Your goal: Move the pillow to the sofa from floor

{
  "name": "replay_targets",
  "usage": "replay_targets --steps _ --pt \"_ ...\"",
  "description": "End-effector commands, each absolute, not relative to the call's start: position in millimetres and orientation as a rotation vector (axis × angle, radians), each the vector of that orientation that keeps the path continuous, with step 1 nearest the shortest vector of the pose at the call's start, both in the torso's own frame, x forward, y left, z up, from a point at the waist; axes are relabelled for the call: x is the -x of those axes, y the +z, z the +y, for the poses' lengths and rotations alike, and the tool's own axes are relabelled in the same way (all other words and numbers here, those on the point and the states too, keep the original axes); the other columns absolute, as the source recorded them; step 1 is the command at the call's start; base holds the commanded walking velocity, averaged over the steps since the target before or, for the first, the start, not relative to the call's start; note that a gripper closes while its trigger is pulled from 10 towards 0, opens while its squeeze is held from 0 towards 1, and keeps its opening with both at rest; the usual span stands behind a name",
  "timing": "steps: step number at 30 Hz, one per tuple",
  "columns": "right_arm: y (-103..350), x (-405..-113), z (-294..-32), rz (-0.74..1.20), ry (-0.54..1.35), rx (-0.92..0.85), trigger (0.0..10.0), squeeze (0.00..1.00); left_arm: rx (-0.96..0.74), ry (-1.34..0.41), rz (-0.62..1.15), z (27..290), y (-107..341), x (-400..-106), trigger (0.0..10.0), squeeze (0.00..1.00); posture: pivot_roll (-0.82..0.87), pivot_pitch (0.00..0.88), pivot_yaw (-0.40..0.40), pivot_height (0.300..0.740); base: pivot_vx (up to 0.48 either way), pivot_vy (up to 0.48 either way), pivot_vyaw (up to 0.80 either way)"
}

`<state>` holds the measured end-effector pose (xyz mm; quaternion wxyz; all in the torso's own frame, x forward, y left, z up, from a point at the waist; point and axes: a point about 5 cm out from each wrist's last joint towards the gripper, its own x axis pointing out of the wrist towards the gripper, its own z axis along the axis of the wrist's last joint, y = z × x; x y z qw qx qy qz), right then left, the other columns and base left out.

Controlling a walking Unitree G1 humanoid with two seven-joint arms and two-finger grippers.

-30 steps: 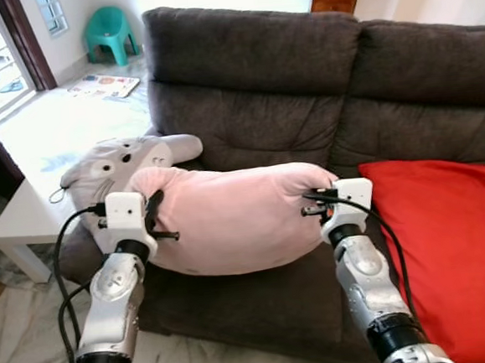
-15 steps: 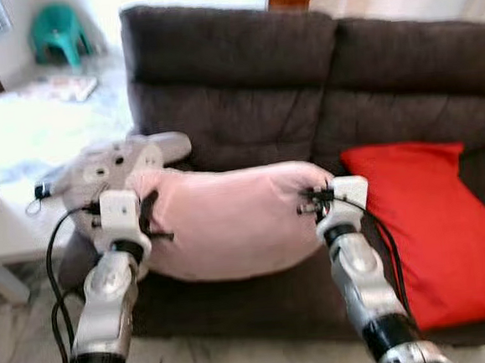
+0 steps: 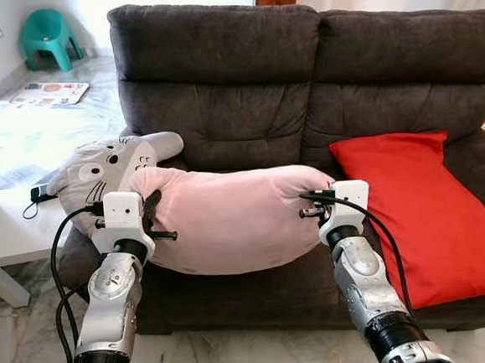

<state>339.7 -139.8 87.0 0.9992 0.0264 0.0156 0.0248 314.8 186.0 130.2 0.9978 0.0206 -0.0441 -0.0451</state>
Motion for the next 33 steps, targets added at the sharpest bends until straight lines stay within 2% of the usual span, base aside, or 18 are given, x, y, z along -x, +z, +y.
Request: replay_targets --steps 1,9,33 --pt "108.0 -352.3 -150.4 -0.033 0.007 -0.068 10.0 0.0 -0.034 -0.102 -0.136 186.0 143.0 -315.4 10.0 0.0 0.15 0.0 -0.078 0.74 0.0 0.0 0.0" --pt "136.6 -372.6 -146.0 -0.085 0.032 -0.067 10.0 0.0 -0.015 -0.15 -0.111 175.0 137.3 -314.5 10.0 0.0 0.15 0.0 -0.09 0.74 0.0 0.0 0.0" --pt "124.7 -367.0 -139.8 -0.074 0.05 -0.085 10.0 0.0 -0.019 -0.048 -0.142 189.8 140.0 -312.1 10.0 0.0 0.15 0.0 -0.101 0.74 0.0 0.0 0.0"
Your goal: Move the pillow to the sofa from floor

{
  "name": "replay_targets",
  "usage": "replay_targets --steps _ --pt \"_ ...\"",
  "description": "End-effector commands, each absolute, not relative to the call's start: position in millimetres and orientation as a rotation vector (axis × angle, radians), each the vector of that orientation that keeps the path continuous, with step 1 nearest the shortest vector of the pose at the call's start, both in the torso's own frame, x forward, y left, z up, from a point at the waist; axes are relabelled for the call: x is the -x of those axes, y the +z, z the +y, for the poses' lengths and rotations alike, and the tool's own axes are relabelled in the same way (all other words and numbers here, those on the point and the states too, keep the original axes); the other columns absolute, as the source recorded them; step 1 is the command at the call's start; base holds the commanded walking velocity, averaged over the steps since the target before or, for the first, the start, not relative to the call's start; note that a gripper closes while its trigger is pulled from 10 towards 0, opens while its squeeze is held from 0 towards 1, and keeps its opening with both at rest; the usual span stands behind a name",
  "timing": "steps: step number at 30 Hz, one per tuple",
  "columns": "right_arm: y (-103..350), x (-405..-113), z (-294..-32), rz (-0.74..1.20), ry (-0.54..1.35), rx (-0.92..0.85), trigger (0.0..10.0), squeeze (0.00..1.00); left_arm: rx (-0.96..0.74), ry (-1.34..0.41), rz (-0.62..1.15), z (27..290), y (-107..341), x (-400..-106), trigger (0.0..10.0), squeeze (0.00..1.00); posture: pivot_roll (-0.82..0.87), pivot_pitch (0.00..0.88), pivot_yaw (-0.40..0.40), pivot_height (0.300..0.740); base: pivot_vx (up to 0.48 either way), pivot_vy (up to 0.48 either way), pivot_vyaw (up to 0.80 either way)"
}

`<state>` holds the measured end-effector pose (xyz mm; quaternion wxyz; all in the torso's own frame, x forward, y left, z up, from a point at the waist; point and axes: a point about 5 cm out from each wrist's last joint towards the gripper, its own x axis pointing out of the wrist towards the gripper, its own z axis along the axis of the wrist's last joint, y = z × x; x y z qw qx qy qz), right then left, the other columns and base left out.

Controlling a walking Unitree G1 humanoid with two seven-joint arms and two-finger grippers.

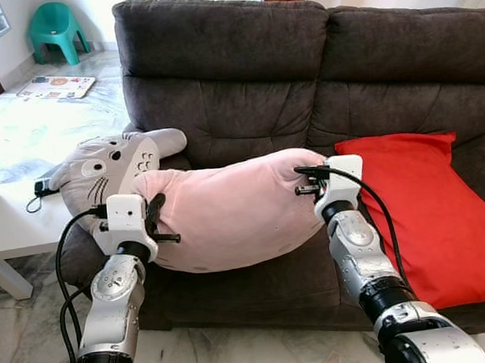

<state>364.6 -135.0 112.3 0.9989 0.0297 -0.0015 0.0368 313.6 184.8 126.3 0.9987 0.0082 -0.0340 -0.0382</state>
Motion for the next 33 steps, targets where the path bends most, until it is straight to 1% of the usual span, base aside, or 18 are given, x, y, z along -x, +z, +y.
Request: replay_targets --steps 1,13,33 --pt "124.0 -366.4 -139.3 -0.074 0.051 -0.086 10.0 0.0 -0.024 -0.049 -0.142 189.8 140.2 -312.2 10.0 0.0 0.14 0.0 -0.101 0.74 0.289 0.0 0.0" --pt "115.0 -361.0 -138.0 -0.049 0.043 -0.108 10.0 0.0 -0.032 -0.032 -0.147 193.2 141.4 -312.6 10.0 0.0 0.14 0.0 -0.098 0.74 0.347 0.0 0.0" --pt "115.2 -359.3 -133.6 -0.06 0.063 -0.107 10.0 0.0 -0.034 -0.021 -0.159 195.8 143.7 -312.9 10.0 0.0 0.14 0.0 -0.1 0.74 0.378 0.0 0.0"
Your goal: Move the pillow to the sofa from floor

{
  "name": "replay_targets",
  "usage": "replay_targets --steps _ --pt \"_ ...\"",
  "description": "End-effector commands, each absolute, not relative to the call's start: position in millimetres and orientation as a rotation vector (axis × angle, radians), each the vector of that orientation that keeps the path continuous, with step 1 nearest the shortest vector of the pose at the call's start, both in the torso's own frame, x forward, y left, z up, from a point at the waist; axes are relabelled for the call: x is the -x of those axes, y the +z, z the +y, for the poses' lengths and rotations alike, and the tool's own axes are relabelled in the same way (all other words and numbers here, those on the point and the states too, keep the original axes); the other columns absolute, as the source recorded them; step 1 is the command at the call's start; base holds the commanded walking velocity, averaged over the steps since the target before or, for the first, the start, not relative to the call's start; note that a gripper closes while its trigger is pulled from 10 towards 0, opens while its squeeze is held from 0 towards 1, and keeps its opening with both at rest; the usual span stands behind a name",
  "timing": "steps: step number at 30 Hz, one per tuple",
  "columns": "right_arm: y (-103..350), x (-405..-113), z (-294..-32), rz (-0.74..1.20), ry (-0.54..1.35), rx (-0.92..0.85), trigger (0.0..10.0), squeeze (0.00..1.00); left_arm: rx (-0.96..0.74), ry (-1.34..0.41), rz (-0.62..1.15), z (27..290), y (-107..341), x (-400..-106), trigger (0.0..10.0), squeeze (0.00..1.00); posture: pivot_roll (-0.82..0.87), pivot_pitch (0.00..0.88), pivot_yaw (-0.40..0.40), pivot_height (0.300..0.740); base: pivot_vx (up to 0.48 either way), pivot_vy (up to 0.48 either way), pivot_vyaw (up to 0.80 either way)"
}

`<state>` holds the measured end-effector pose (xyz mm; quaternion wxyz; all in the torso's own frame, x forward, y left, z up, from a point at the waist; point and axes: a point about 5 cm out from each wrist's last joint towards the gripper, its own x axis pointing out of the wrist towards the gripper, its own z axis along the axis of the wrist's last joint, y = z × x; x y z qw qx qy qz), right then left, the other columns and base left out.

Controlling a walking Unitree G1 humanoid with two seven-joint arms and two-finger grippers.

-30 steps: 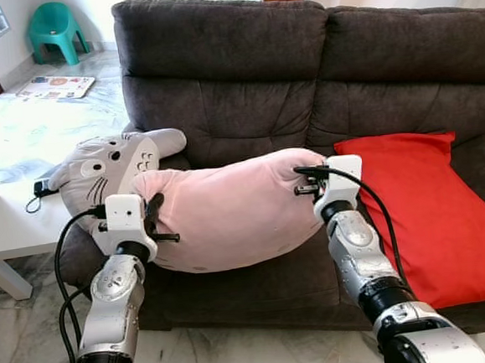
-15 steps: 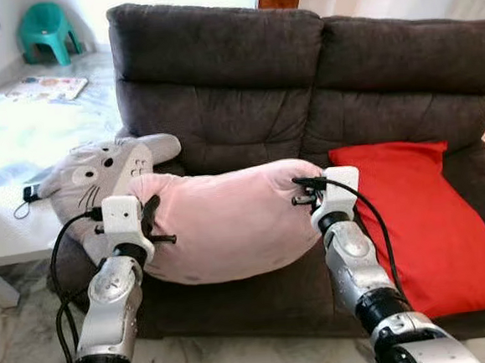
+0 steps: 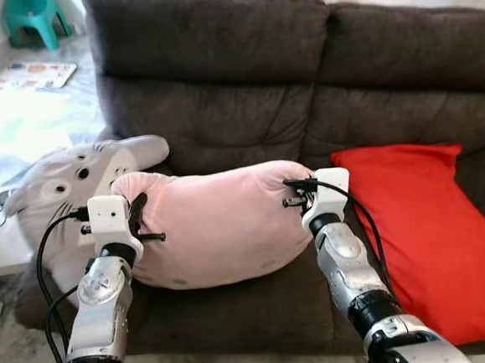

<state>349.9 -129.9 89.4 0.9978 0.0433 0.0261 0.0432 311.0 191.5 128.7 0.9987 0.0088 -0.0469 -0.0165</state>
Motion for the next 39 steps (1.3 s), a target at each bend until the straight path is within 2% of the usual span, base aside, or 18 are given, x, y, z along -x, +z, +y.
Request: replay_targets --steps 1,11,18,23,28,30,32,33,34,36,39 --pt "115.0 -359.1 -133.7 -0.059 0.063 -0.106 10.0 0.0 -0.034 -0.021 -0.159 195.8 143.8 -313.0 10.0 0.0 0.14 0.0 -0.101 0.74 0.375 0.0 0.0" --pt "112.7 -357.4 -131.7 -0.051 0.071 -0.106 10.0 0.0 -0.038 -0.022 -0.16 196.5 143.8 -312.5 10.0 0.0 0.14 0.0 -0.103 0.74 0.362 0.0 0.0" --pt "114.9 -359.1 -129.9 -0.051 0.088 -0.095 10.0 0.0 -0.041 -0.031 -0.156 195.6 142.8 -312.6 10.0 0.0 0.15 0.0 -0.108 0.74 0.0 0.0 0.0" --pt "133.4 -373.5 -120.2 -0.06 0.154 -0.052 10.0 0.0 -0.047 -0.019 -0.151 201.0 143.1 -312.9 10.0 0.0 0.15 0.0 -0.117 0.74 0.0 0.0 0.0" --pt "162.8 -388.7 -89.2 -0.079 0.283 -0.005 10.0 0.0 0.025 -0.054 -0.159 197.3 152.5 -312.9 10.0 0.0 0.16 0.0 -0.136 0.74 0.0 0.0 0.0" --pt "180.5 -393.7 -64.5 -0.092 0.362 0.012 10.0 0.0 0.095 -0.178 -0.174 180.8 165.9 -311.2 10.0 0.0 0.17 0.0 -0.148 0.74 0.0 0.0 0.0" --pt "183.3 -394.3 -59.8 -0.092 0.375 0.016 10.0 0.0 0.099 -0.205 -0.173 177.3 168.0 -310.8 10.0 0.0 0.17 0.0 -0.148 0.74 0.0 0.0 0.0" --pt "191.4 -394.6 -44.7 -0.1 0.414 0.018 10.0 0.0 0.11 -0.28 -0.164 167.7 171.9 -309.0 10.0 0.0 0.19 0.0 -0.157 0.74 0.0 0.0 0.0" --pt "191.4 -394.6 -44.7 -0.1 0.414 0.018 10.0 0.0 0.11 -0.28 -0.164 167.7 171.9 -309.0 10.0 0.0 0.19 0.0 -0.157 0.74 0.0 0.0 0.0" --pt "201.2 -392.8 -23.3 -0.109 0.476 0.011 10.0 0.0 0.149 -0.363 -0.154 156.7 174.6 -305.8 10.0 0.0 0.2 0.0 -0.164 0.74 0.0 0.0 0.0" --pt "204.4 -391.1 -10.9 -0.099 0.508 0.02 10.0 0.0 0.169 -0.386 -0.14 153.5 174.1 -303.8 10.0 0.0 0.2 0.0 -0.171 0.74 0.0 0.0 0.0"
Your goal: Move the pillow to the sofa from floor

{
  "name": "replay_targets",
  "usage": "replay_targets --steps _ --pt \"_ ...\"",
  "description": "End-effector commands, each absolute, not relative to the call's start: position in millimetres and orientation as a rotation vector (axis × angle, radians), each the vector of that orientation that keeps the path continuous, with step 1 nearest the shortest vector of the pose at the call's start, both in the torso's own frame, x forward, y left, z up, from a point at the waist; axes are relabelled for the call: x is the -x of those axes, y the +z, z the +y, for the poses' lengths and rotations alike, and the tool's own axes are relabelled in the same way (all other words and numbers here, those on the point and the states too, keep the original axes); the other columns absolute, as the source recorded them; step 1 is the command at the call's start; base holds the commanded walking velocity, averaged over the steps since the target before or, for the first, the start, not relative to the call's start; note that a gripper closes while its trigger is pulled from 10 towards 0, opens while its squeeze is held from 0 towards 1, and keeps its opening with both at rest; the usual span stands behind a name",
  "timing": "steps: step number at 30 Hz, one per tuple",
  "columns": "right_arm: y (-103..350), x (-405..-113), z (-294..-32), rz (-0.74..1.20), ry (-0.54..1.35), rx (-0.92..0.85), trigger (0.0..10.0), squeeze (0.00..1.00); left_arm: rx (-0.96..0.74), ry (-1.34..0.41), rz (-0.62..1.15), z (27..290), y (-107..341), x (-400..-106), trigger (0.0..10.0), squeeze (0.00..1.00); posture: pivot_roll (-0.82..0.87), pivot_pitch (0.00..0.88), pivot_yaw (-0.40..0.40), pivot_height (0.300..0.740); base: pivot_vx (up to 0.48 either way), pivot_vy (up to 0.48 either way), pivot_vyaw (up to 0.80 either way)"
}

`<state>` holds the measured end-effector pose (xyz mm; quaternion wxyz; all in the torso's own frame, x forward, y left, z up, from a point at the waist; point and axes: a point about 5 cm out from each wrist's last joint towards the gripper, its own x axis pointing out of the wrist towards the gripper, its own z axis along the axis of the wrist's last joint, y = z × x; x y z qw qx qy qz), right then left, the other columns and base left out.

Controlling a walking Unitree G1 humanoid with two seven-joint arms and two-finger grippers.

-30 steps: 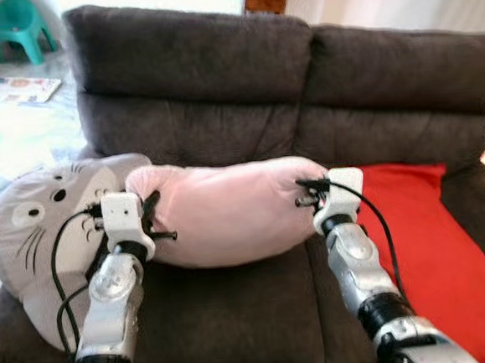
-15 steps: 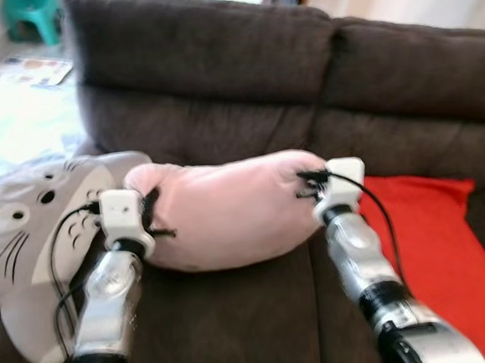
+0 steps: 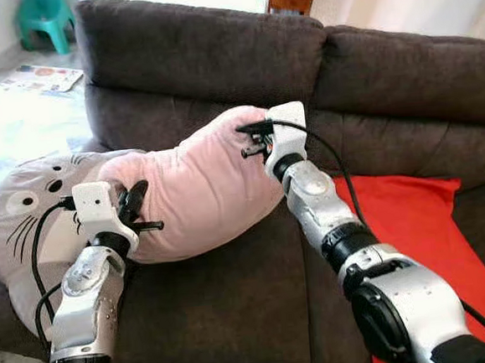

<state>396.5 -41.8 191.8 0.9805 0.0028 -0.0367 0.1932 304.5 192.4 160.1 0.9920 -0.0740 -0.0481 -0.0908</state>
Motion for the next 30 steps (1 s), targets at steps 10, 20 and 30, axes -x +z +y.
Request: replay_targets --steps 10,20,30 --pt "198.9 -371.0 44.9 0.034 0.735 0.057 10.0 0.0 0.235 -0.458 -0.108 145.7 177.6 -294.3 10.0 0.0 0.2 0.0 -0.193 0.74 0.0 0.0 0.0" --pt "177.8 -352.6 68.4 0.184 0.867 0.1 10.0 0.0 0.256 -0.478 -0.119 140.8 183.3 -290.8 10.0 0.0 0.2 0.0 -0.205 0.74 0.0 0.0 0.0" --pt "185.5 -352.8 71.8 0.152 0.885 0.116 10.0 0.0 0.264 -0.447 -0.136 149.5 189.6 -291.5 10.0 0.0 0.21 0.0 -0.205 0.74 0.0 0.0 0.0"
